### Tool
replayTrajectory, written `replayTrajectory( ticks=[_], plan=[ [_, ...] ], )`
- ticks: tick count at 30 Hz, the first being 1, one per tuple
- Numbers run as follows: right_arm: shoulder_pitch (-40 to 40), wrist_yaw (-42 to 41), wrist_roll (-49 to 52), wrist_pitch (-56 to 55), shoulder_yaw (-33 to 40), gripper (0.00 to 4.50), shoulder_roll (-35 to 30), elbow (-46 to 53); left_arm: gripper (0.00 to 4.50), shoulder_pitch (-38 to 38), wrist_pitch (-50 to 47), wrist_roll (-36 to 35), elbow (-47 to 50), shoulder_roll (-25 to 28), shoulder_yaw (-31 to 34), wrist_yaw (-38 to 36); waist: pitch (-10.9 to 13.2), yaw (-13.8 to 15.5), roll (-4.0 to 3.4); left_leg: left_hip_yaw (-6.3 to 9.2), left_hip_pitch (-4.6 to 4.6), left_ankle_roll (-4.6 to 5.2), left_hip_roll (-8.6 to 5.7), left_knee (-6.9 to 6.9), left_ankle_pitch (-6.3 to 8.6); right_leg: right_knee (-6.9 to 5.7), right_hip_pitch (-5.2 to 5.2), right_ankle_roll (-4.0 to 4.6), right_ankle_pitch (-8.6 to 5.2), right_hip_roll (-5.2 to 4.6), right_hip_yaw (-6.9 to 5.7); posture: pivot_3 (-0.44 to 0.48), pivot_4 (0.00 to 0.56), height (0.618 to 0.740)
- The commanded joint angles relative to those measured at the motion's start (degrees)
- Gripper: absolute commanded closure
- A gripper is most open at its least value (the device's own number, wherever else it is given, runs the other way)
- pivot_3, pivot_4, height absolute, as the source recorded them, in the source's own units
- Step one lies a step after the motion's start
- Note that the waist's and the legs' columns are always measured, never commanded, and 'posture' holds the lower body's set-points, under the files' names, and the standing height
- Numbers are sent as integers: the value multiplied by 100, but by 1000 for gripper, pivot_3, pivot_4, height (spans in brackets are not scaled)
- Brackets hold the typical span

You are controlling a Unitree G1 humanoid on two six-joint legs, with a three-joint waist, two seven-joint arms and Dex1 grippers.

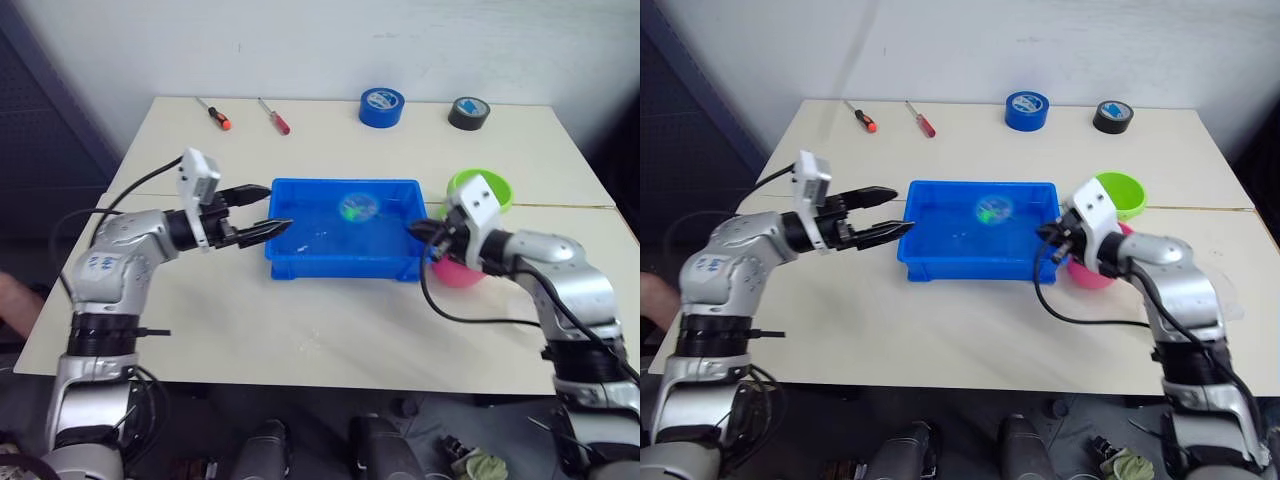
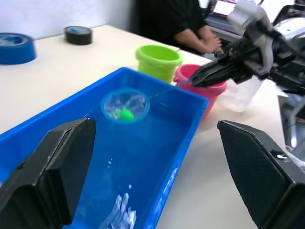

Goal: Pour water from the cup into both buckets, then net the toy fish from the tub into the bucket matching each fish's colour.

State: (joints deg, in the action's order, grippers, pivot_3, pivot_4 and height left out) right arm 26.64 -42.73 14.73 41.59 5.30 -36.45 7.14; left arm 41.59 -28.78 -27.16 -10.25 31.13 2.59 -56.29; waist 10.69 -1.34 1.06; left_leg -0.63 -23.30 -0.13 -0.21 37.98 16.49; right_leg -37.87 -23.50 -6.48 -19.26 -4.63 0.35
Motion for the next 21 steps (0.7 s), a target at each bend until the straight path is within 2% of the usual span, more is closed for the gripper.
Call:
replayTrajectory(
  ticks=[1, 10, 17, 21],
  plan=[
    [45, 240, 360, 211, 527, 4500, 6, 552, 49, 301, 295, 73, -223, -140, -127, -238, 0, -38, 0, -5, 0, 1, 1, 0, -1, -1, -1, 0, 0, 1, 5, 0, 150, 740],
    [-135, 608, 718, 671, 1335, 4500, -362, 1147, 49, 830, 585, 191, -806, -693, -456, -575, 0, 33, 0, -1, 3, 3, 0, 3, -2, -1, -1, 0, 0, 3, 7, 0, 150, 740],
    [-280, 530, 562, 502, 1965, 4500, -1328, 843, 49, 1077, 718, 253, -970, -1074, -548, -639, 0, 166, 0, -1, 0, 15, -5, 7, 0, 12, 2, -4, 2, 3, 6, 0, 150, 740],
    [-460, 645, -147, -341, 1750, 4500, -2008, 228, 49, 1083, 717, 240, -820, -1174, -521, -590, 0, 152, 0, -6, 1, 21, -6, 8, 4, 13, 2, -5, 2, 4, 9, 0, 150, 740]
  ],
)
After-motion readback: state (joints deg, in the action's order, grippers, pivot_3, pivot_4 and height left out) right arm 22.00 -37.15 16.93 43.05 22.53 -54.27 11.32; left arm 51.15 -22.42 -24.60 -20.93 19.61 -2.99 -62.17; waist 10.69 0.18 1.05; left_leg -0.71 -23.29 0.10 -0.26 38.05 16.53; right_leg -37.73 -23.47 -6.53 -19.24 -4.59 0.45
